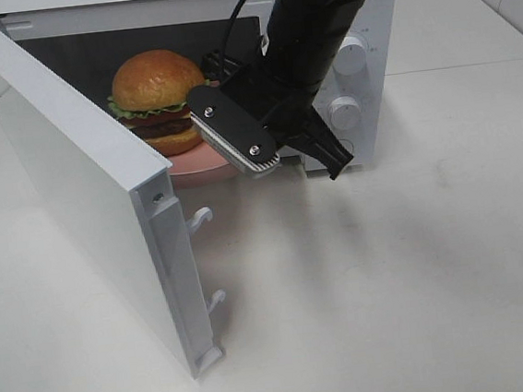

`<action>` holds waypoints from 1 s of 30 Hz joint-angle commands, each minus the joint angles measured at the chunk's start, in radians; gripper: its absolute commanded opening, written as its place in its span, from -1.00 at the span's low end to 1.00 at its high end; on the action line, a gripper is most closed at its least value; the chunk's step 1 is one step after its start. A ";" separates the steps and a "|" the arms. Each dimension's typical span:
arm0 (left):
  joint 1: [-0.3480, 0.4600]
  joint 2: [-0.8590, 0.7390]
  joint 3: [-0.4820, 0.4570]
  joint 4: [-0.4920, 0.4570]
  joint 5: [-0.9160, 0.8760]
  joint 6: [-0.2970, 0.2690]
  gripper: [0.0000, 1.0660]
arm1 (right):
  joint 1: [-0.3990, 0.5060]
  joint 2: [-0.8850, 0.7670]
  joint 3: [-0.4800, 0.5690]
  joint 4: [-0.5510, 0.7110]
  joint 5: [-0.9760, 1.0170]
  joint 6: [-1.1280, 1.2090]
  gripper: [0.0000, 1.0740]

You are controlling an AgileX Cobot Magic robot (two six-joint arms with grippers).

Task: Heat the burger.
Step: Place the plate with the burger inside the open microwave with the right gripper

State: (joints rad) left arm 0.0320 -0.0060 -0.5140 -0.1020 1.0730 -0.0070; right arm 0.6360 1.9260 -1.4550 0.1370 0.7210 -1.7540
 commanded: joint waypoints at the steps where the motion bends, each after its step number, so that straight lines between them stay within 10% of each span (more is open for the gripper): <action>1: -0.001 -0.001 -0.001 -0.007 -0.002 -0.001 0.61 | 0.008 0.006 -0.042 0.013 -0.053 0.016 -1.00; 30: -0.001 -0.001 -0.001 -0.007 -0.002 -0.001 0.61 | 0.008 0.262 -0.394 -0.058 -0.018 0.155 -1.00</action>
State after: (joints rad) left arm 0.0320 -0.0060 -0.5140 -0.1020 1.0730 -0.0070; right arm 0.6380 2.2020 -1.8300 0.0810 0.7500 -1.6110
